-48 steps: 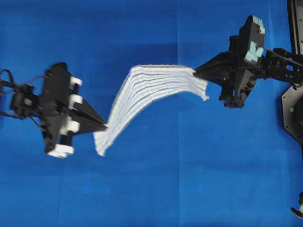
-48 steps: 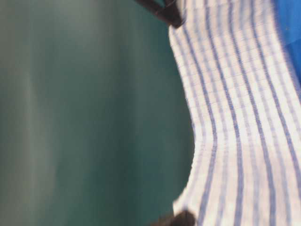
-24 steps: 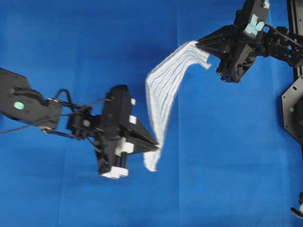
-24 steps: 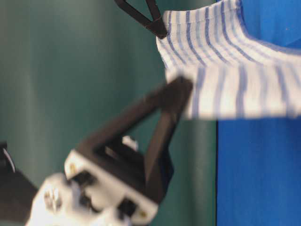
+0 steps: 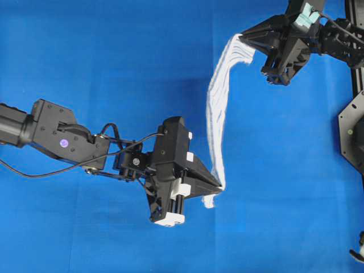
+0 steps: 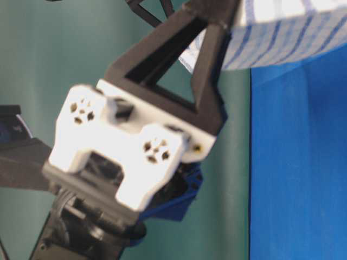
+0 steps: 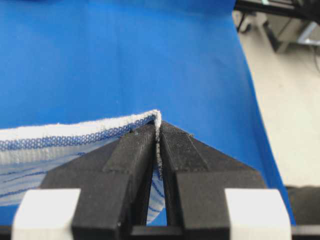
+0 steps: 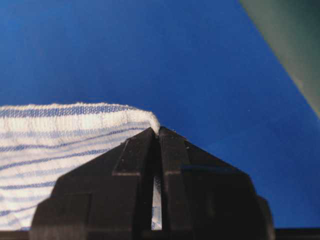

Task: Fold the blue towel.
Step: 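Lift the strip and rotate it, left gripper swinging toward the near side, then lay the strip down lengthwise and open both grippers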

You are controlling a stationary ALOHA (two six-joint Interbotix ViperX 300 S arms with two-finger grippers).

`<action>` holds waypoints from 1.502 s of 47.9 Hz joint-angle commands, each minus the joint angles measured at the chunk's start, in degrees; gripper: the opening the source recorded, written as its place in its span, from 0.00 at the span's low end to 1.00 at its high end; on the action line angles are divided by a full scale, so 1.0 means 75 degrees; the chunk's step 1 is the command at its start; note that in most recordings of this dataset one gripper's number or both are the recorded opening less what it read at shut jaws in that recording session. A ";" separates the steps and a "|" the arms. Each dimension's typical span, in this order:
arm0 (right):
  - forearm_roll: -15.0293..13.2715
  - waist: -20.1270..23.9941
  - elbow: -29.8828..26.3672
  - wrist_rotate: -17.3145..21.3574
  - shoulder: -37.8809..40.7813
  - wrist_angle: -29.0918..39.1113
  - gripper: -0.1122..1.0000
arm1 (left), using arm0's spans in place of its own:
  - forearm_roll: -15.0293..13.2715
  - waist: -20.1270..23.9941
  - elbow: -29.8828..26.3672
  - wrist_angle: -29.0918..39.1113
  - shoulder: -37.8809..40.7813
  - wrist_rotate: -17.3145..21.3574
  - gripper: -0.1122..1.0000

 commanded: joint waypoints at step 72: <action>-0.1160 0.0258 -0.3902 -0.0199 0.4230 0.1031 0.23 | -0.0973 -0.0246 0.1863 -0.2238 -0.0187 0.0000 0.42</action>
